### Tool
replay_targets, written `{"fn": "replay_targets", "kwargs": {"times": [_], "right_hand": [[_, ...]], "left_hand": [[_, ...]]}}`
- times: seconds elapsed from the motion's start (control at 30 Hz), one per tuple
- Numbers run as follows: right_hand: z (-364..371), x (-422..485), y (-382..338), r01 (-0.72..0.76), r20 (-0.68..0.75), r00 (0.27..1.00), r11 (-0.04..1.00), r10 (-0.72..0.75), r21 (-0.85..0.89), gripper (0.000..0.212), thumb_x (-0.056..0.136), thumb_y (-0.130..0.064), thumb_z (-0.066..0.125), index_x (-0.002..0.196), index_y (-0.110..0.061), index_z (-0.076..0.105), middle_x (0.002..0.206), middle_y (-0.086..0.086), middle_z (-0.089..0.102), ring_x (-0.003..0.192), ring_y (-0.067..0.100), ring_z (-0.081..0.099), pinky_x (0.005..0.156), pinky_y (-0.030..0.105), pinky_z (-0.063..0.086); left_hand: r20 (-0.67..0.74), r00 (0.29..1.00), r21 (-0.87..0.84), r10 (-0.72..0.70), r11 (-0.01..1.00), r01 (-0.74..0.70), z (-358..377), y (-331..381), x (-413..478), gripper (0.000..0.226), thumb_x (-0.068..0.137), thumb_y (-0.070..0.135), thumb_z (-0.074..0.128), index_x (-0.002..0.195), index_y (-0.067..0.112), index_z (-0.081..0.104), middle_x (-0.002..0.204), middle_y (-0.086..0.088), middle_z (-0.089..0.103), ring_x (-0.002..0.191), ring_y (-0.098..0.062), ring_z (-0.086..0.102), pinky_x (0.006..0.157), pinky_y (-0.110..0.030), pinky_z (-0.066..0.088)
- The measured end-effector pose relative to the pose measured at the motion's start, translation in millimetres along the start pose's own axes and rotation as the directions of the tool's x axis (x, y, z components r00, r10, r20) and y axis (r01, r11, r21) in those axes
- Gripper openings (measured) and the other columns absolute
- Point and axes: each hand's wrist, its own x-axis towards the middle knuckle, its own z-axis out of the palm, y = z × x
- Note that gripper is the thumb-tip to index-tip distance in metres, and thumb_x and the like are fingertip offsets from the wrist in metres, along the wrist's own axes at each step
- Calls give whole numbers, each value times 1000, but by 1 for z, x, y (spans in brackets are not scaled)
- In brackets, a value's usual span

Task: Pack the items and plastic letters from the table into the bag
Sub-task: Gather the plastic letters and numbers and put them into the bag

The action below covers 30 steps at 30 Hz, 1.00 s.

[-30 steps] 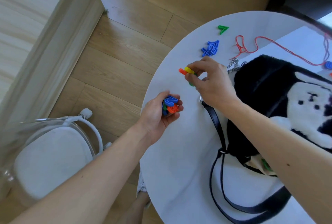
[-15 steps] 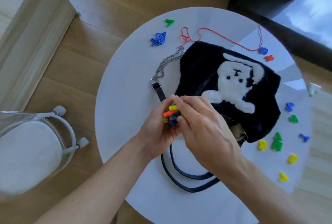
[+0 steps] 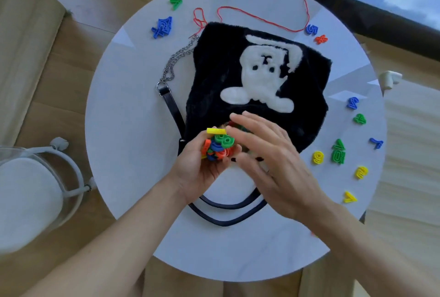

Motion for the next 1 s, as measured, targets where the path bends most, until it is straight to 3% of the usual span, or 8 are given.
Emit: {"fn": "replay_targets", "kwargs": {"times": [0.1,0.2,0.3,0.37,0.5,0.6,0.83,1.0], "right_hand": [[-13,-3,27,-181,-270,936,968,224,174,38,100,-27,45,135,-19,60,135,-10,56,129,5,48,107,30,40],[-25,-13,53,-289,-376,841,911,388,294,35,99,-29,46,129,-20,62,124,-12,62,115,-5,55,97,15,42],[-29,-30,68,-350,-357,811,874,463,338,31,100,-30,46,125,-21,63,119,-12,64,112,0,58,96,23,46],[-29,-42,74,-374,-334,813,868,476,326,27,102,-28,48,122,-20,64,115,-11,65,109,2,59,96,29,47],[-25,-61,79,-388,-281,824,851,492,353,28,100,-35,44,116,-24,65,109,-18,65,104,-5,58,93,21,44],[-23,-70,82,-404,-254,817,828,517,389,20,104,-29,48,114,-26,65,107,-16,67,104,-1,60,93,24,45],[-27,-87,91,-425,-231,792,781,566,457,18,103,-28,49,109,-27,66,103,-13,70,102,8,64,92,28,49],[-27,-106,100,-448,-199,768,732,609,513,18,100,-31,52,109,-26,67,98,-8,71,101,12,67,87,29,52]], "left_hand": [[-118,993,138,-10,990,27,1,-9,15,24,96,26,55,98,9,73,97,-12,74,82,-20,74,51,-20,56],[-222,975,261,6,964,53,12,-17,33,25,101,21,50,100,8,71,95,-11,74,82,-22,75,52,-21,56],[-343,938,279,37,958,64,31,-23,51,24,100,20,53,101,0,67,91,-18,71,77,-27,74,55,-26,60],[-394,918,239,42,969,58,44,-27,60,24,100,20,54,105,-2,63,101,-22,71,84,-31,73,65,-32,63],[-396,917,110,53,994,-10,69,-31,64,22,102,22,49,112,4,58,122,-21,62,106,-33,66,87,-46,60],[-387,920,45,59,998,-46,81,-33,61,37,104,24,44,133,3,51,129,-20,60,114,-33,64,99,-50,53],[-457,877,115,149,988,-107,92,-40,46,40,103,22,40,138,5,48,130,-16,60,118,-30,61,111,-47,43],[-424,852,357,307,921,-154,87,-50,38,38,102,19,35,135,11,52,134,-9,59,126,-28,57,106,-49,48]]}}
